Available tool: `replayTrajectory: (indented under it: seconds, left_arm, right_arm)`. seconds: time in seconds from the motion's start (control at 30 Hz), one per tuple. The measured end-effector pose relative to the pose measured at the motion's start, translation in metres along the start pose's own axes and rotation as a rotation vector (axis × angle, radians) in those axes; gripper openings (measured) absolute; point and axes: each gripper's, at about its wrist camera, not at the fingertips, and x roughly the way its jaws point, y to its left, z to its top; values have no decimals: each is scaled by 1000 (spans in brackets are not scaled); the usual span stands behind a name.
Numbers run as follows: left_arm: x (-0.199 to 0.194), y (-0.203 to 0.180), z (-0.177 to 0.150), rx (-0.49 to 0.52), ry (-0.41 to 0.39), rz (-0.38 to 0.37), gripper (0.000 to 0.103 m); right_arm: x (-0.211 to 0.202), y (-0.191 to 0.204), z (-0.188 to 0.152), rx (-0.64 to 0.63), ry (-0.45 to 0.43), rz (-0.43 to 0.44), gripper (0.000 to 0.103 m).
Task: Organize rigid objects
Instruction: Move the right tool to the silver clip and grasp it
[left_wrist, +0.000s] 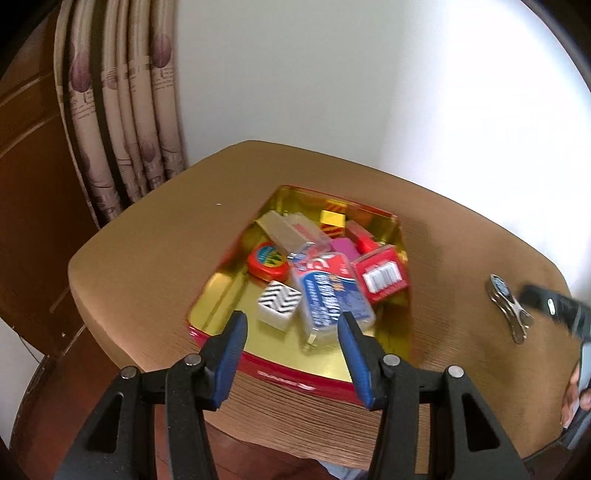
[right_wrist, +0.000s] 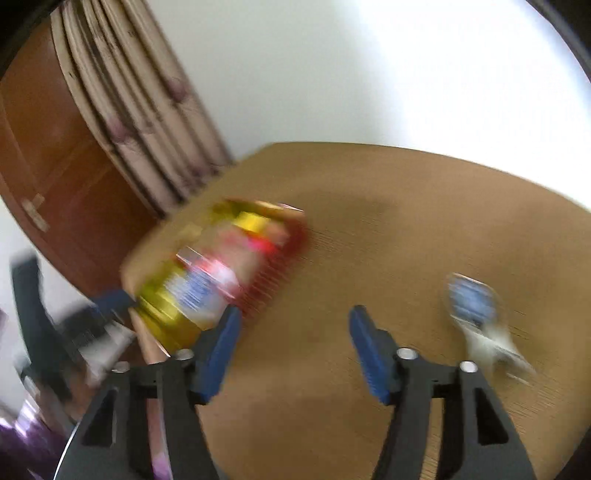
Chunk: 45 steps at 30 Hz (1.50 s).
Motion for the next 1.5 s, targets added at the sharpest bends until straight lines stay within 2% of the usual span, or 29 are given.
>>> replayTrajectory:
  seconds: [0.1,0.2,0.23,0.3,0.43,0.57,0.67,0.9,1.03,1.17,1.2,1.23,1.27,1.33,1.4,1.47,1.5]
  left_arm:
    - [-3,-17,-3,38,10,-3,52]
    - [-6,-33,-6,63,14,-12,52]
    - [-6,-38,-6,70,16,-13,52]
    - [-8,-51,-7,79,19,-11,52]
    - [-6,-69,-7,76,38,-51,52]
    - [-2,-94,-7,138,43,-57,52]
    - [1,-104,-6,171,36,-54,52]
    - [9,-108,-3,158,66,-74,52]
    - [14,-107,-6,153,93,-83,52]
    - [20,-110,-8,152,116,-89,52]
    - [21,-110,-9,153,121,-91,52]
    - [21,-111,-9,155,124,-92,52]
    - [20,-112,-10,157,120,-94,52]
    - [20,-115,-10,165,118,-94,52]
    - [19,-116,-10,165,117,-95,52]
    - [19,-116,-10,160,119,-101,52]
    - [19,-116,-10,159,119,-102,52]
  right_arm:
    - [-18,-44,-20,-92,58,-188,69]
    - [-14,-77,-20,-123,150,-226,69]
    - [-12,-84,-16,-134,156,-235,69]
    - [-5,-94,-10,-143,188,-208,73]
    - [20,-101,-5,-183,248,-224,72]
    - [40,-110,-5,-197,322,-234,49]
    - [43,-110,-7,-208,334,-214,46]
    - [42,-112,1,-167,309,-168,42]
    - [27,-121,4,-100,262,-128,33]
    - [13,-129,8,-50,223,-102,31]
    - [11,-131,8,-43,221,-101,22]
    - [12,-130,9,-47,225,-105,0]
    - [11,-131,10,-48,228,-106,5]
    - [9,-133,11,-31,218,-107,8]
    - [10,-133,12,-38,228,-122,22]
    - [15,-128,16,-31,225,-122,83]
    - [15,-124,17,-38,215,-134,89]
